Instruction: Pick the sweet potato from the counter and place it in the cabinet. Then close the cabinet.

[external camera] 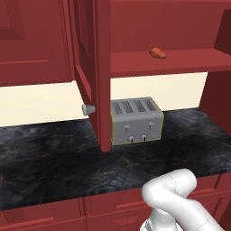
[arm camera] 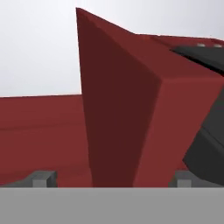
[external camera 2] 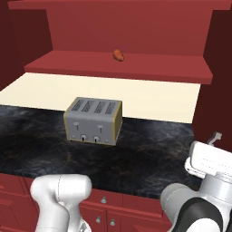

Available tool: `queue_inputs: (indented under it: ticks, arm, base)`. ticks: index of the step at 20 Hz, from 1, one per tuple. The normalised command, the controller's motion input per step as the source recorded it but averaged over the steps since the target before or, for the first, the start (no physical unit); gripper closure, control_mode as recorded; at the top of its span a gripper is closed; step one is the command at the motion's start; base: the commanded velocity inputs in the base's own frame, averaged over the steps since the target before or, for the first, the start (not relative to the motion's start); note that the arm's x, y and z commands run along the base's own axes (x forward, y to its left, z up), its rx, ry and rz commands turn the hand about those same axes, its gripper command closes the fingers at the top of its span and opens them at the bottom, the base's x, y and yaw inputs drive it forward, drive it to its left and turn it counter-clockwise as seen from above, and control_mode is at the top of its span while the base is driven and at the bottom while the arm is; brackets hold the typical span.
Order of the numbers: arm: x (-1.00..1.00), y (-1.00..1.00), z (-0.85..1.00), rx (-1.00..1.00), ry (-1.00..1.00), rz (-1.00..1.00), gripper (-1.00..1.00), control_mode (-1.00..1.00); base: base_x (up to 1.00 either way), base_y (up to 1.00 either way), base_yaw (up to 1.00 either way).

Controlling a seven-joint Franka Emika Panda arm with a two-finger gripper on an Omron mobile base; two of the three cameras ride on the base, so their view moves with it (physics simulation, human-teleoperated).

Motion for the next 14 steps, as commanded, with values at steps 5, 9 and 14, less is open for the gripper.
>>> queue_inputs:
  ticks: [5,9,14]
  arm:
    - [0.10,0.17,0.67,-0.08,-0.01,0.00,-1.00,-1.00]
    - [0.05,0.19,0.67,-0.10,-0.04,0.00,-1.00,-1.00]
    - [0.01,0.63,0.86,-0.19,-0.19,0.01,-1.00,-1.00]
  base:
    - [0.00,0.00,0.00]
    - [0.00,0.00,0.00]
    - [0.00,0.00,0.00]
